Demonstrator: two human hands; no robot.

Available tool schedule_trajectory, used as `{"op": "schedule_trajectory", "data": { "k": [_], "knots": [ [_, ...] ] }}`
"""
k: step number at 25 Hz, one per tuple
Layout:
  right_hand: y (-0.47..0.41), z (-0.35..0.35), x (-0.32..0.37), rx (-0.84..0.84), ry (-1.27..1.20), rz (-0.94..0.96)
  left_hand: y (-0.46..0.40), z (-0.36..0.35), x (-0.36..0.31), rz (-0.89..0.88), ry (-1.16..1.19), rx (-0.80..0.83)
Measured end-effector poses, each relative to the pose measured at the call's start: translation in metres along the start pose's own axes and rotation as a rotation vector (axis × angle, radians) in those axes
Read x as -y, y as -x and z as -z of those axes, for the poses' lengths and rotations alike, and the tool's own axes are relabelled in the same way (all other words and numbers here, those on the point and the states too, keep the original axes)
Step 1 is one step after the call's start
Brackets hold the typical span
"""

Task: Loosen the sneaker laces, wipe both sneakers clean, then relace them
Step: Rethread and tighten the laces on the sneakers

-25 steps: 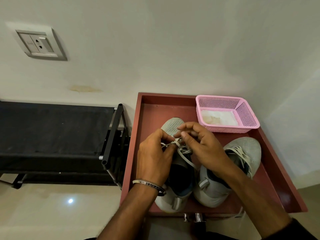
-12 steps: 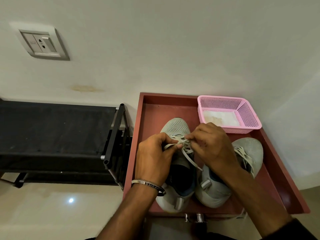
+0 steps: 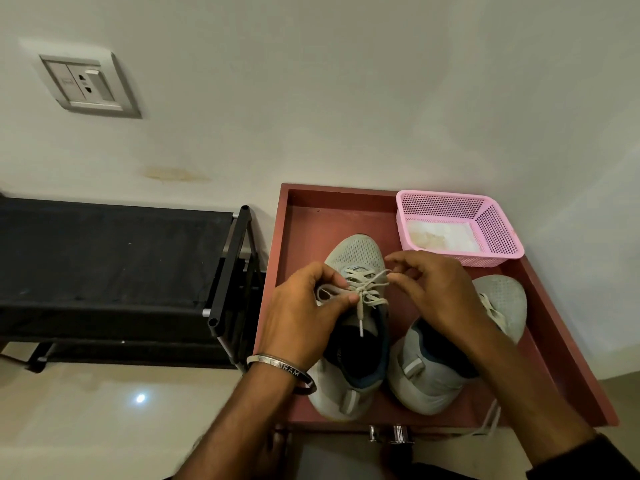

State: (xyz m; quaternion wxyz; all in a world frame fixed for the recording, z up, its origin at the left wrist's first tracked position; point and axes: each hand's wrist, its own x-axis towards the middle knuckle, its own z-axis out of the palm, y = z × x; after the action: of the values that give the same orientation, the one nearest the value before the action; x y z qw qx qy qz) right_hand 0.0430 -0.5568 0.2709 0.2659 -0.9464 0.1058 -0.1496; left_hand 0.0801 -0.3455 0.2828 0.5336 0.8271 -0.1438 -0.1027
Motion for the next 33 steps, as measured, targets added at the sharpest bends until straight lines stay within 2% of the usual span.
{"op": "schedule_trajectory", "data": {
  "k": [2,4,6,8,11,17,21,24,28,33],
  "knots": [
    [0.005,0.01,0.005,0.076,-0.006,0.004,0.001,0.002,0.003,0.019,-0.124,0.13],
    [0.014,0.019,0.012,0.246,0.092,0.041,0.003,0.0,0.003,0.009,-0.259,0.253],
    [0.022,0.019,0.019,0.451,0.178,0.101,0.005,-0.004,0.002,-0.039,-0.365,0.313],
    [0.024,0.013,0.02,0.521,0.185,0.119,0.006,-0.005,0.002,-0.068,-0.427,0.342],
    [0.024,0.003,0.025,0.456,0.154,0.102,0.008,-0.002,0.004,-0.069,-0.418,0.292],
    [0.019,-0.021,0.052,0.429,0.091,0.099,0.01,0.017,0.008,-0.034,-0.473,0.134],
    [0.02,-0.025,0.054,0.386,0.207,0.156,0.008,0.018,0.007,-0.014,-0.387,0.167],
    [0.027,-0.015,0.049,0.24,0.16,0.138,0.005,0.002,-0.002,-0.127,-0.244,0.144],
    [0.044,0.004,0.034,-0.034,0.041,0.044,0.006,-0.03,-0.017,-0.212,-0.263,0.013],
    [0.063,0.03,0.01,-0.224,0.049,-0.158,0.013,-0.07,-0.033,-0.328,-0.208,0.124]
  ]
}}
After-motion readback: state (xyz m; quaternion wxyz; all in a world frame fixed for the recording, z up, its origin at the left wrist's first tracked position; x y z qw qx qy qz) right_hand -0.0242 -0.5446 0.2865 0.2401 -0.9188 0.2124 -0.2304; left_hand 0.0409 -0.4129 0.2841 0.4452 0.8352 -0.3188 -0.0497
